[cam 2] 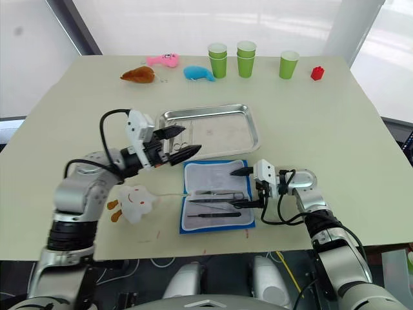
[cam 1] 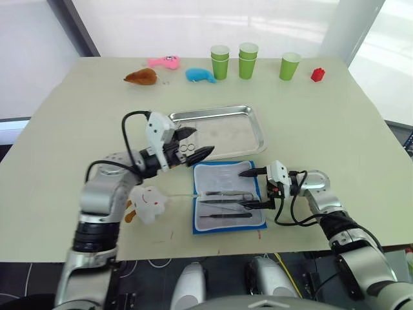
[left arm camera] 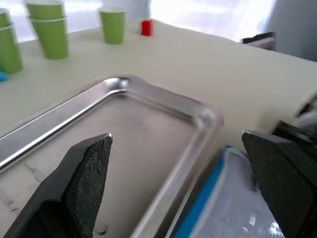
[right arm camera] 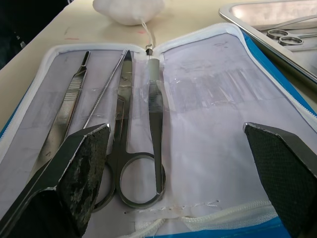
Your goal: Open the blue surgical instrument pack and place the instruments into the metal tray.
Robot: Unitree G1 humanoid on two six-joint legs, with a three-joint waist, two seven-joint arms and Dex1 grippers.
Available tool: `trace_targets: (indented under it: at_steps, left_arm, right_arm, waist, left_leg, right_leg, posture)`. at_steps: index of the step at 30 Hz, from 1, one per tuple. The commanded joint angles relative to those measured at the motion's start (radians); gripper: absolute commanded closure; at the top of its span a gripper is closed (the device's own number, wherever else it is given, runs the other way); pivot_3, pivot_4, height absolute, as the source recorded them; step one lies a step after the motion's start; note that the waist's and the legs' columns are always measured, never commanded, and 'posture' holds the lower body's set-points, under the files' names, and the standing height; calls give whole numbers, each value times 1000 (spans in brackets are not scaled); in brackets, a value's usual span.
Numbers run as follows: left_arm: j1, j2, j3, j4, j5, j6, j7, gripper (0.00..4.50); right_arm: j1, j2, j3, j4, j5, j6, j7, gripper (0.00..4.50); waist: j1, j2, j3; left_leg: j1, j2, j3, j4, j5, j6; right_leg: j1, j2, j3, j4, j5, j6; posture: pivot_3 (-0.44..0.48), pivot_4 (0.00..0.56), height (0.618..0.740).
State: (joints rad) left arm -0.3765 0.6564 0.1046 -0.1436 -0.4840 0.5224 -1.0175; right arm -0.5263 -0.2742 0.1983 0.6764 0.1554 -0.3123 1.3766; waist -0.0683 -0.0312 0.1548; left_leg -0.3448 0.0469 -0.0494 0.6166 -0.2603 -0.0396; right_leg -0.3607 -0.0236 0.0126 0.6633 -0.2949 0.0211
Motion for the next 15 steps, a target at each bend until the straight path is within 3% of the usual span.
trace_targets:
  at_steps: [1,4,8,15]
  left_arm:
    - [22,103,33,13,-38,-92,-198,91]
    - [49,212,42,68,-42,-202,-402,91]
    - [38,311,41,134,-117,-293,-576,91]
    - [55,596,-107,194,-304,-478,-597,91]
  right_arm:
    - [61,10,67,86,-68,30,-6,0]
    - [60,8,66,87,-68,29,-6,0]
    - [58,10,66,89,-69,28,-8,0]
    - [59,3,65,85,-68,27,-1,0]
  waist:
    - [0,1,1]
    - [-1,1,1]
    - [3,0,2]
    - [4,-4,4]
  left_leg:
    - [0,0,0,0,0,0]
    - [0,1,1,-1,0,0]
    - [0,2,0,-1,0,0]
    - [-1,9,2,-3,0,1]
  right_leg:
    - [0,0,0,0,0,0]
    - [-1,1,1,0,0,-1]
    - [-2,2,0,-1,0,-2]
    - [-3,6,1,-1,0,-2]
  posture:
    - [0,150,740]
    - [0,150,740]
    - [0,150,740]
    - [0,150,740]
